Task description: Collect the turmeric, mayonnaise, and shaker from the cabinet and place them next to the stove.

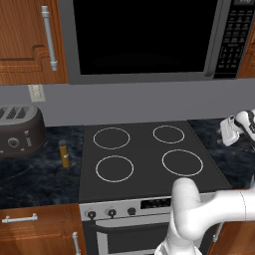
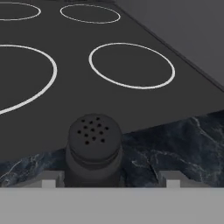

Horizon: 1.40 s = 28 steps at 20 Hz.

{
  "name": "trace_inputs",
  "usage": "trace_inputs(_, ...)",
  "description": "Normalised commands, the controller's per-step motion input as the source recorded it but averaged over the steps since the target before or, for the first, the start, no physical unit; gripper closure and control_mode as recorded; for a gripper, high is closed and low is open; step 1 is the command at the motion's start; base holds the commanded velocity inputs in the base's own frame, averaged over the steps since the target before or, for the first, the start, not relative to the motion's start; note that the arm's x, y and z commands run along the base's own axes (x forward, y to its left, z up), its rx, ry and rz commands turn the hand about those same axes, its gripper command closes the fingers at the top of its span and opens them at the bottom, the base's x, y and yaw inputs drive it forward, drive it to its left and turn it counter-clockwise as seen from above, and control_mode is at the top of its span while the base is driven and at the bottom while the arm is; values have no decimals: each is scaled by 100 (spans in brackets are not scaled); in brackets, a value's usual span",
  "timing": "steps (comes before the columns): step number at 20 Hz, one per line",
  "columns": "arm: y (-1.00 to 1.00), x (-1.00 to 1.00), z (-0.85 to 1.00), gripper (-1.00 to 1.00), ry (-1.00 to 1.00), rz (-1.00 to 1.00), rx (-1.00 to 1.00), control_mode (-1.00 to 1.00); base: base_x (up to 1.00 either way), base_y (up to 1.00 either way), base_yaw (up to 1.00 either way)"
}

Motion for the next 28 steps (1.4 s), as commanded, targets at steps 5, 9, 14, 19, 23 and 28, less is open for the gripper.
trace_inputs(5, -5, -11, 36, -100, 0, 0, 0, -100, 0, 0, 0)
trace_inputs(9, -10, -28, 56, -100, 0, 0, 0, -100, 0, 0, 0)
trace_inputs(14, 1, -55, 43, -100, -1, -4, 0, -100, 0, 0, 0)
trace_inputs(19, 32, -88, 12, -100, 0, -13, 0, -100, 0, 0, 0)
trace_inputs(23, 68, -96, 4, -100, 0, -18, 0, -100, 0, 0, 0)
trace_inputs(28, 81, -99, 10, -100, 0, -21, 0, -100, 0, 0, 0)
